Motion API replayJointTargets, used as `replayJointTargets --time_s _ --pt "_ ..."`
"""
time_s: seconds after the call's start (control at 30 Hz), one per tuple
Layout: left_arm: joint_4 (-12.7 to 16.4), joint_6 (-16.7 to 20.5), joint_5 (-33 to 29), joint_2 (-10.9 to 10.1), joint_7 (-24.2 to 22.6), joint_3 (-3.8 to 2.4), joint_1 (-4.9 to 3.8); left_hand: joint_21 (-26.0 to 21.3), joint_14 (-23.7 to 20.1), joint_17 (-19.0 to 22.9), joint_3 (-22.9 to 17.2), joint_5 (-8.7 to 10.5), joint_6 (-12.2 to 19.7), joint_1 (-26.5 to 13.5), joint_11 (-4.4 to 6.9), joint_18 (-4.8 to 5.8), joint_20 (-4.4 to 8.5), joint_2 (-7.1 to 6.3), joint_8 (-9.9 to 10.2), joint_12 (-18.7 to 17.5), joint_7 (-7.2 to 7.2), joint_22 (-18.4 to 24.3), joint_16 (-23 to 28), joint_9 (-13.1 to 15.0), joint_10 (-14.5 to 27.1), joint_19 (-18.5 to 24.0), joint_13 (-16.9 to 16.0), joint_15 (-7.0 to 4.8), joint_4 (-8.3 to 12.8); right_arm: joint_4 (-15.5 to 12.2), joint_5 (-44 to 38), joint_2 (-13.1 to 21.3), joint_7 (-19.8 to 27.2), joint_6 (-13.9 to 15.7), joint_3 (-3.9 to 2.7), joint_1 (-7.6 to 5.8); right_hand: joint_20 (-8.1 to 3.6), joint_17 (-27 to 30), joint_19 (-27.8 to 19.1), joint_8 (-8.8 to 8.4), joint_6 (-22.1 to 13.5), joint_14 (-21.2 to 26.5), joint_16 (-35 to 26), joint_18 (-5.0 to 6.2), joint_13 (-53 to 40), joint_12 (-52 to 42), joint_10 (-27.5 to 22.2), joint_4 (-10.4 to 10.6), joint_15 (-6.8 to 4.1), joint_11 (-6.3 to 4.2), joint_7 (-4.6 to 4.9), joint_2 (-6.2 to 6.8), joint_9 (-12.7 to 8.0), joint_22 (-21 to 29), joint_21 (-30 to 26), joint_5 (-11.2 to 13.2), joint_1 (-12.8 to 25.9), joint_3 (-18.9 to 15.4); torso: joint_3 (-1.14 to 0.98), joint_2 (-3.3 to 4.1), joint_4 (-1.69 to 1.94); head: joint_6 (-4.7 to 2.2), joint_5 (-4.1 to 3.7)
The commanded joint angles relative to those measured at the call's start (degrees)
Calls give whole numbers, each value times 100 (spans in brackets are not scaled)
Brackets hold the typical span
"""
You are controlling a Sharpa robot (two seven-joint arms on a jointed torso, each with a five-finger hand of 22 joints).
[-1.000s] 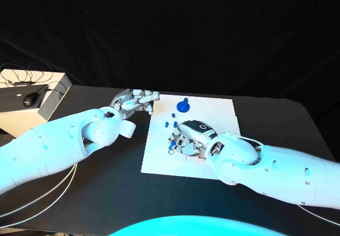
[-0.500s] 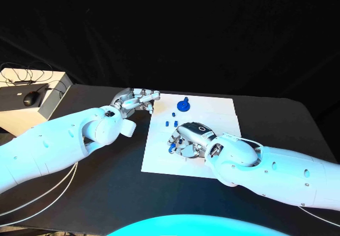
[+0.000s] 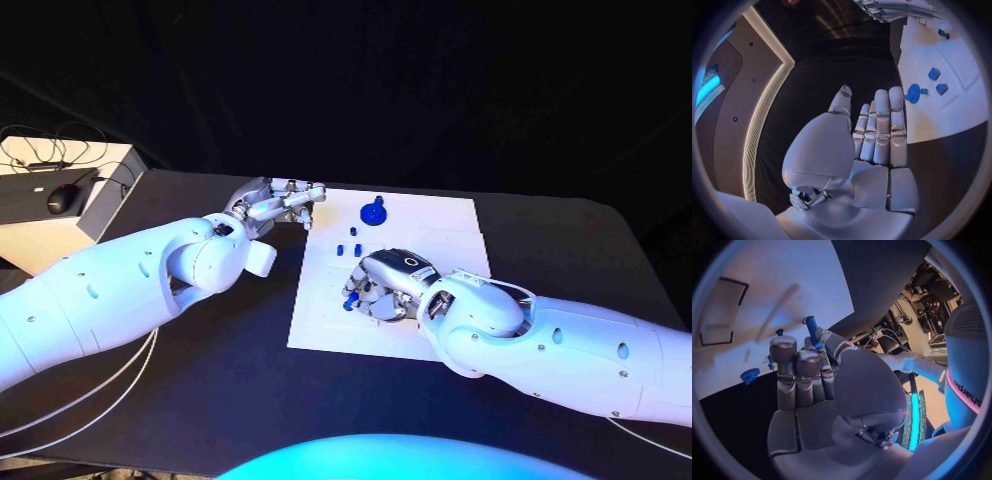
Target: Assemble the parts on the task board
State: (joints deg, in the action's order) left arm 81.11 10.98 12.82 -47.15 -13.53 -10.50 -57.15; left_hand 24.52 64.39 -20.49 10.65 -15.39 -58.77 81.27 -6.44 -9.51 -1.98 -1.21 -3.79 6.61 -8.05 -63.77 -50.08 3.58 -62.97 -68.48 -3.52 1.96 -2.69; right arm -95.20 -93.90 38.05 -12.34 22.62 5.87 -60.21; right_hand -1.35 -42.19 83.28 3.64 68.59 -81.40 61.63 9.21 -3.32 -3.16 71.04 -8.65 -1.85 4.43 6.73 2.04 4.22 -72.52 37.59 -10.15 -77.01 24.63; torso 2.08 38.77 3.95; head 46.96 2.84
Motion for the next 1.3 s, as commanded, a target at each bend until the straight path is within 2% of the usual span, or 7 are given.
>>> replayJointTargets --time_s 0.03,0.77,0.93,1.0,1.13,1.23,1.3 --pt "11 -94 -24 8 -28 -5 1 -1 -2 -7 -7 20 -12 10 10 -55 -35 55 7 -4 4 -6 1 5 41 1 -5 20 -13 25 -116 -6 3 -118 6 10 -157 8 363 23 32 -5 -17 66 -19 -32 309 0 -34 -161 -4 -101 4 -6 -39 -19 -25 37 -1 1 2 3 -2" --pt "6 -119 -24 16 -18 -5 1 -4 3 -7 -4 22 -5 9 10 -57 -36 56 7 -4 3 -10 4 5 45 -4 -5 20 -19 181 -229 -86 7 -171 24 13 -150 63 355 16 3 13 -38 75 -17 -29 270 -14 -27 -148 9 -98 -3 -4 -133 -20 -8 13 3 -3 7 44 -7" --pt "6 -112 -23 17 -9 -5 1 -5 3 -7 -4 22 -4 9 9 -57 -36 56 7 -4 2 -11 4 5 46 -4 -4 20 -20 219 -136 -135 161 -28 43 20 -125 171 340 -11 -249 40 -135 102 -13 -26 35 -41 27 -60 113 8 -47 50 -304 -53 19 -11 1 -4 8 47 19" --pt "5 -109 -22 20 -1 -5 1 -5 3 -7 -4 22 -4 9 9 -57 -36 56 7 -4 2 -11 4 5 46 -4 -4 20 -20 233 -74 -149 233 43 50 33 -93 184 338 -10 -467 41 -155 132 -12 -29 -140 13 66 -14 134 167 -49 95 -420 -338 156 -164 -1 -3 7 52 21" --pt "7 -113 -21 23 14 -5 1 -5 3 -7 -4 22 -4 9 9 -57 -36 56 7 -4 2 -11 4 5 46 -4 -4 20 -20 239 -16 -153 320 161 57 46 -34 228 330 -10 -763 47 -214 227 -10 -32 -451 113 114 52 86 346 -52 249 -765 -338 242 -492 -3 -3 6 62 16" --pt "5 -107 -17 23 39 -5 1 -5 4 -7 -4 22 -3 8 9 -57 -36 58 7 -4 2 -10 4 5 46 -5 -4 20 -21 231 4 -143 339 240 59 51 7 290 324 -9 -970 52 -296 341 -8 -31 -628 189 142 102 103 413 -54 488 -1227 -352 200 -798 -5 0 -4 46 20" --pt "3 -106 -14 23 58 -5 1 2 23 -10 -6 22 8 2 10 -62 -32 75 8 -2 -3 -12 -6 4 44 -21 -5 16 -29 225 11 -128 344 297 60 54 46 382 329 -7 -1113 21 -407 438 -5 -33 -751 234 164 130 135 369 -50 793 -1619 -371 94 -1112 -8 0 -4 34 16"
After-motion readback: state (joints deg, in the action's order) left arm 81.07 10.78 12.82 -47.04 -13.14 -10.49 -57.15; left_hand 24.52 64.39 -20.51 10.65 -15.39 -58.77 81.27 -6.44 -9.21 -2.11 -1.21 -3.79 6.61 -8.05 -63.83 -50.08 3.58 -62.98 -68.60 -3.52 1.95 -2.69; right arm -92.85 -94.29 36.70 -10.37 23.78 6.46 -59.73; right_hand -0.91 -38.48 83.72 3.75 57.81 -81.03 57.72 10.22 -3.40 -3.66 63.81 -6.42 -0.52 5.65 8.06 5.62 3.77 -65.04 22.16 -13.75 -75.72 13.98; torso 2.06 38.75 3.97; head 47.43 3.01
